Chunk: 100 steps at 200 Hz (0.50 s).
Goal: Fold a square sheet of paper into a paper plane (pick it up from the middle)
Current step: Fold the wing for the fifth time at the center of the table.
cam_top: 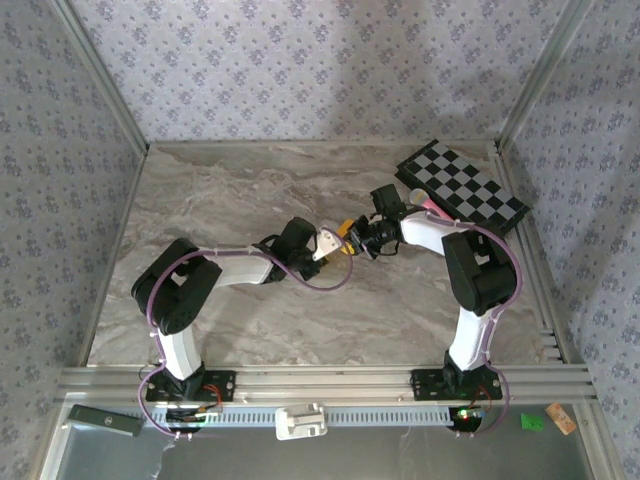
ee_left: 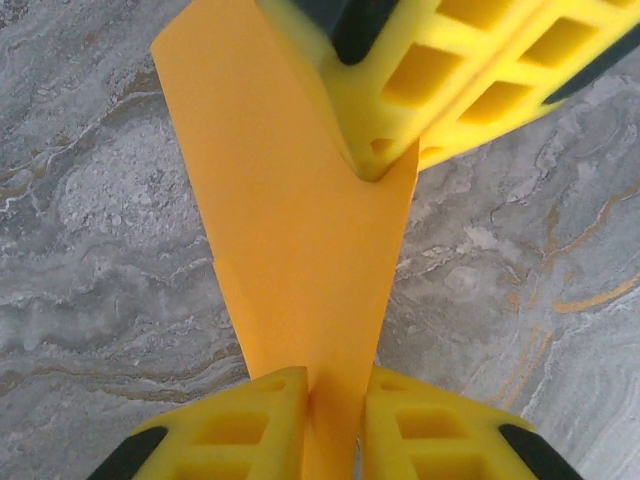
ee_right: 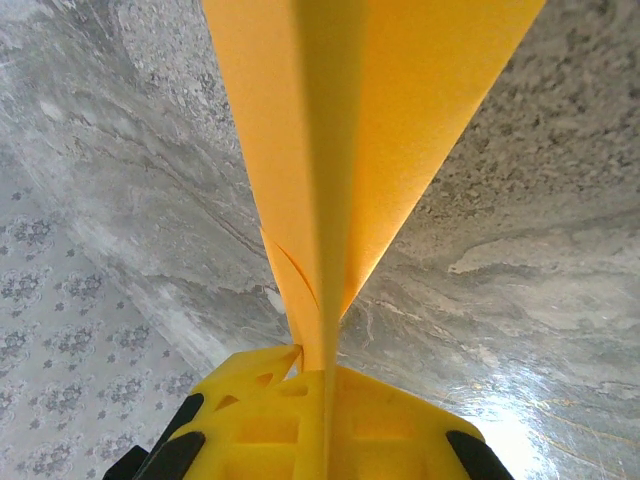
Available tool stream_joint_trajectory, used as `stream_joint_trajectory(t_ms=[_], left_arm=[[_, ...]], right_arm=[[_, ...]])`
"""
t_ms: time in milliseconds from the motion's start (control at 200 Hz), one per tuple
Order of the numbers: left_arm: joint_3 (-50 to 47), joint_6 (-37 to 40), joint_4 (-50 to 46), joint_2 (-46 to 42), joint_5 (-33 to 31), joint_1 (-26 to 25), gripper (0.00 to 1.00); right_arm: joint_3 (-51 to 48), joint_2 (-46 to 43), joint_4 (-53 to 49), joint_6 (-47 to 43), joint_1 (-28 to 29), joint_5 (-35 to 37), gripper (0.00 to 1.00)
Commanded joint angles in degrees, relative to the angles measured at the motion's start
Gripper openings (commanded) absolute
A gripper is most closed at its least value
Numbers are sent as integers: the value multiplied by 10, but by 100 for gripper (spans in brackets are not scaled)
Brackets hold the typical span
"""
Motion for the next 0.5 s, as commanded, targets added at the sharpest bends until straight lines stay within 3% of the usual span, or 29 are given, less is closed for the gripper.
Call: stream_joint_trajectory(t_ms=[0, 175, 355, 495], left_arm=[[19, 10, -14, 0, 16, -4, 17], [26, 5, -23, 7, 27, -4, 13], [26, -1, -29, 12, 37, -3, 11], [24, -3, -32, 15, 45, -4, 10]], right_arm=[[19, -2, -25, -8, -3, -12, 4], [26, 5, -38, -14, -2, -11, 9], [32, 9, -55, -25, -1, -3, 23], [35, 17, -63, -29, 0, -4, 26]])
